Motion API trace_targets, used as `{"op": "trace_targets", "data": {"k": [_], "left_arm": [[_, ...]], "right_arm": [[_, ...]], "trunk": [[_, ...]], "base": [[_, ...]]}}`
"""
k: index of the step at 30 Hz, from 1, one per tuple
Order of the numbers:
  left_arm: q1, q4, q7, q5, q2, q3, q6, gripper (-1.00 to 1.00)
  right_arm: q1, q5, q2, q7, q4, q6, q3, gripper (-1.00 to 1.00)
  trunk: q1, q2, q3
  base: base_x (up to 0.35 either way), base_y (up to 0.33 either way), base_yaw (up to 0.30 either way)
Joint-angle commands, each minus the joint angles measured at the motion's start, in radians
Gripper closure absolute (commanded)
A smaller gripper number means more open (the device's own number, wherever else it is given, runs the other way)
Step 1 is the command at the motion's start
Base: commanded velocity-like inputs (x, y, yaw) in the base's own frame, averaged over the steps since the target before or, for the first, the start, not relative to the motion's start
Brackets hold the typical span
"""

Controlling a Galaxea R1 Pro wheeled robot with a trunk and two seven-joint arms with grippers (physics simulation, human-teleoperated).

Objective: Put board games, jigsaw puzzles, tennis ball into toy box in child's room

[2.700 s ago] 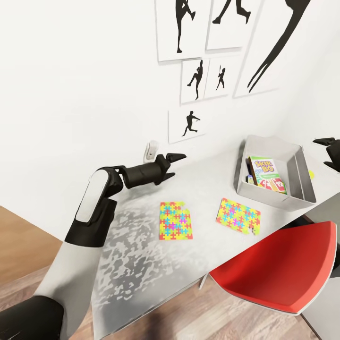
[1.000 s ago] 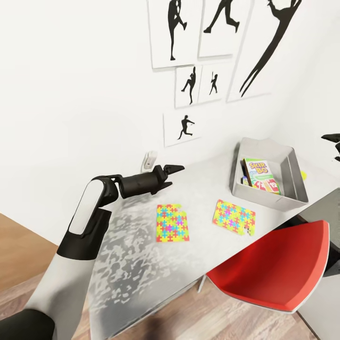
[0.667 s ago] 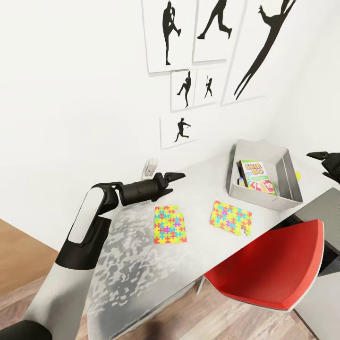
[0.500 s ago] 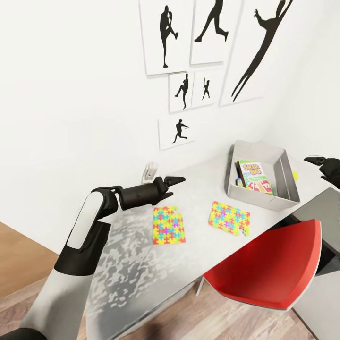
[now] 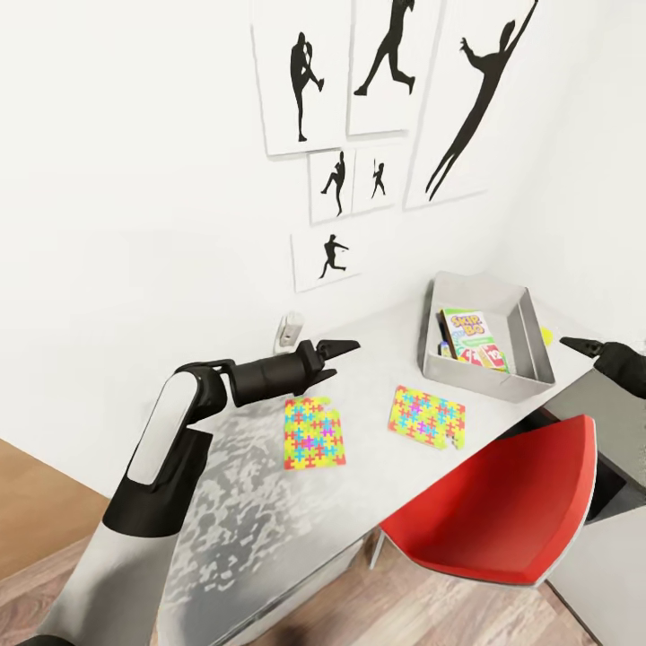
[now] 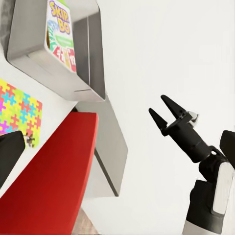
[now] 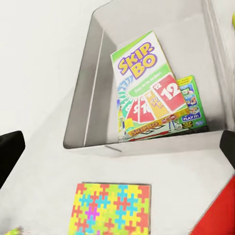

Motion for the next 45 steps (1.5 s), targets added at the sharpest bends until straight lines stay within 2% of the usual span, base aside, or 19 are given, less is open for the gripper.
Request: {"op": "trace_targets", "data": {"k": [1, 4, 12, 32, 34, 35, 37, 38, 39, 41, 45], "left_arm": [[-0.001, -0.001, 0.01, 0.009, 0.0, 0.0, 0.002, -1.0], [0.0, -0.003, 0.003, 0.009, -0.001, -0.013, 0.002, -1.0], [0.0, -0.003, -0.001, 0.008, -0.001, -0.025, 0.001, -1.0], [0.008, 0.006, 0.0, -0.002, 0.0, -0.032, -0.006, -1.0], [0.015, 0.006, -0.001, -0.003, 0.0, -0.032, -0.009, -1.0], [0.015, 0.006, -0.001, -0.003, 0.0, -0.032, -0.009, -1.0], [0.023, 0.006, -0.001, -0.003, 0.0, -0.032, -0.01, -1.0], [0.023, 0.006, -0.001, -0.003, 0.0, -0.032, -0.01, -1.0], [0.03, 0.007, 0.0, -0.004, 0.001, -0.032, -0.011, -1.0], [0.035, 0.007, 0.0, -0.004, 0.003, -0.031, -0.012, -1.0], [0.04, 0.007, 0.001, -0.005, 0.005, -0.028, -0.013, -1.0]], "right_arm": [[0.0, -0.01, 0.0, -0.01, -0.001, 0.004, 0.0, -1.0], [0.049, -0.01, 0.0, -0.001, -0.027, 0.004, -0.002, -1.0], [0.085, -0.009, -0.004, 0.005, -0.045, 0.004, -0.006, -1.0], [0.106, -0.01, 0.006, 0.008, -0.054, 0.004, 0.014, -1.0], [0.107, -0.01, 0.007, 0.008, -0.054, 0.004, 0.039, -1.0], [0.107, -0.01, 0.007, 0.008, -0.054, 0.004, 0.039, -1.0], [0.108, -0.009, 0.008, 0.008, -0.055, 0.004, 0.076, -1.0], [0.108, -0.009, 0.008, 0.008, -0.055, 0.004, 0.076, -1.0], [0.109, -0.008, 0.008, 0.008, -0.055, 0.004, 0.109, -1.0], [0.109, -0.007, 0.008, 0.008, -0.055, 0.004, 0.133, -1.0], [0.11, -0.007, 0.009, 0.007, -0.055, 0.004, 0.149, -1.0]], "trunk": [[0.001, -0.002, 0.0], [0.001, -0.002, 0.005], [0.001, -0.002, 0.018], [0.001, -0.002, 0.05], [0.001, -0.002, 0.053], [0.001, -0.002, 0.055], [0.001, -0.002, 0.058], [0.001, -0.002, 0.06], [0.001, -0.002, 0.061], [0.001, -0.002, 0.065], [0.001, -0.002, 0.071]], "base": [[0.0, 0.0, -0.076], [0.0, 0.0, -0.076], [0.0, 0.0, -0.076], [0.0, 0.0, -0.076], [0.0, 0.0, -0.076], [0.0, 0.0, -0.076], [0.0, 0.0, -0.076], [0.0, 0.0, -0.076], [0.0, 0.0, -0.076], [0.0, 0.0, -0.076], [0.0, 0.0, -0.074]]}}
